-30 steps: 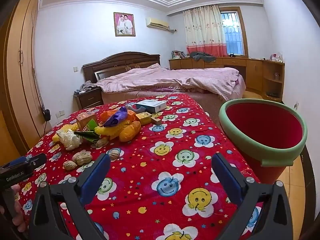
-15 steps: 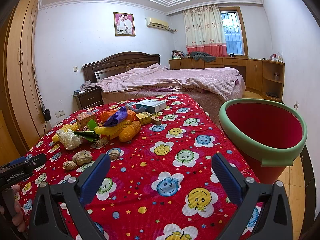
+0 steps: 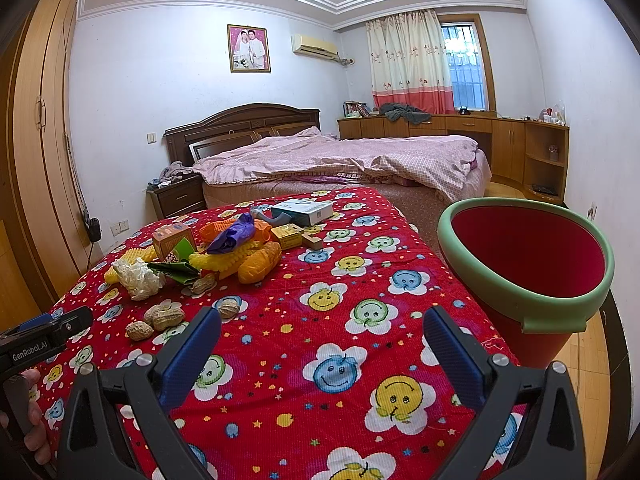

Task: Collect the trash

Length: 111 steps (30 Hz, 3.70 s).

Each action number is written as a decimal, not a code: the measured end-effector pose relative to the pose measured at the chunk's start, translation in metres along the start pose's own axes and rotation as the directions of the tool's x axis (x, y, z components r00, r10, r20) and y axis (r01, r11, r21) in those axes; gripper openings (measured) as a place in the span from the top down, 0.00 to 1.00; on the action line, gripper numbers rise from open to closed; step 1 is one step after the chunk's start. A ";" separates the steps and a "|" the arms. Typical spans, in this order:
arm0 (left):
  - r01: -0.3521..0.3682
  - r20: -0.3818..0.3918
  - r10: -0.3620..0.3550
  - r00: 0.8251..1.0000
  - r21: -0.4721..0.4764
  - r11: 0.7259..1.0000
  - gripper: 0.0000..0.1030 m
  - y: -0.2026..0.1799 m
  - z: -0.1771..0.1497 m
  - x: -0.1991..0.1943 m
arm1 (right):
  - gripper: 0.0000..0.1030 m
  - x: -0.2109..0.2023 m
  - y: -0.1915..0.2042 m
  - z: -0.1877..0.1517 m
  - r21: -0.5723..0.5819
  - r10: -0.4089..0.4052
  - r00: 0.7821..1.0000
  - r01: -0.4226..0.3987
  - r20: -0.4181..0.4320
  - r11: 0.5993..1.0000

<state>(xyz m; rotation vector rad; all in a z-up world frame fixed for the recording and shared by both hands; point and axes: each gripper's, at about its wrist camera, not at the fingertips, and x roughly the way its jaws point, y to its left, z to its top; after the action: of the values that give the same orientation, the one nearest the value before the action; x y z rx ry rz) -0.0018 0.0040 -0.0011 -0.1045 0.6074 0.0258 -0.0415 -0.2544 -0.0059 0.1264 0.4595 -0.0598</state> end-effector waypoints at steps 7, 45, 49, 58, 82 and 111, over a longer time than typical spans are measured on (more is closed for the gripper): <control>0.001 -0.001 -0.001 1.000 -0.001 1.000 0.05 0.000 0.000 0.000 | 0.00 0.000 0.000 0.000 0.000 0.000 1.000 0.000 0.000 1.000; 0.010 -0.009 -0.010 1.000 -0.004 1.000 0.05 0.000 0.000 0.001 | 0.00 0.000 0.001 0.000 -0.003 -0.003 1.000 0.003 0.002 1.000; 0.027 -0.024 -0.027 0.999 0.003 1.000 0.06 0.001 -0.002 0.005 | 0.00 0.006 0.005 0.001 -0.033 0.000 1.000 -0.001 -0.025 0.999; 0.032 -0.038 -0.031 0.999 0.036 0.999 0.07 0.007 0.041 0.007 | 0.00 0.009 0.003 0.024 -0.028 0.044 0.993 -0.048 -0.108 0.998; 0.071 -0.303 -0.074 0.950 -0.019 0.997 0.16 0.043 0.097 0.153 | 0.00 0.116 0.046 0.091 0.054 0.108 0.937 -0.095 -0.331 0.994; 0.212 -0.152 -0.228 0.962 -0.112 0.971 0.78 0.050 0.119 0.088 | 0.78 0.106 0.072 0.097 0.060 0.216 0.924 -0.208 -0.314 0.976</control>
<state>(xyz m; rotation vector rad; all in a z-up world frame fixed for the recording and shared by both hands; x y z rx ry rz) 0.1349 0.0654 0.0412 -0.2675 0.7567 -0.1717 0.1023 -0.1991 0.0406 0.2122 0.7672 0.1713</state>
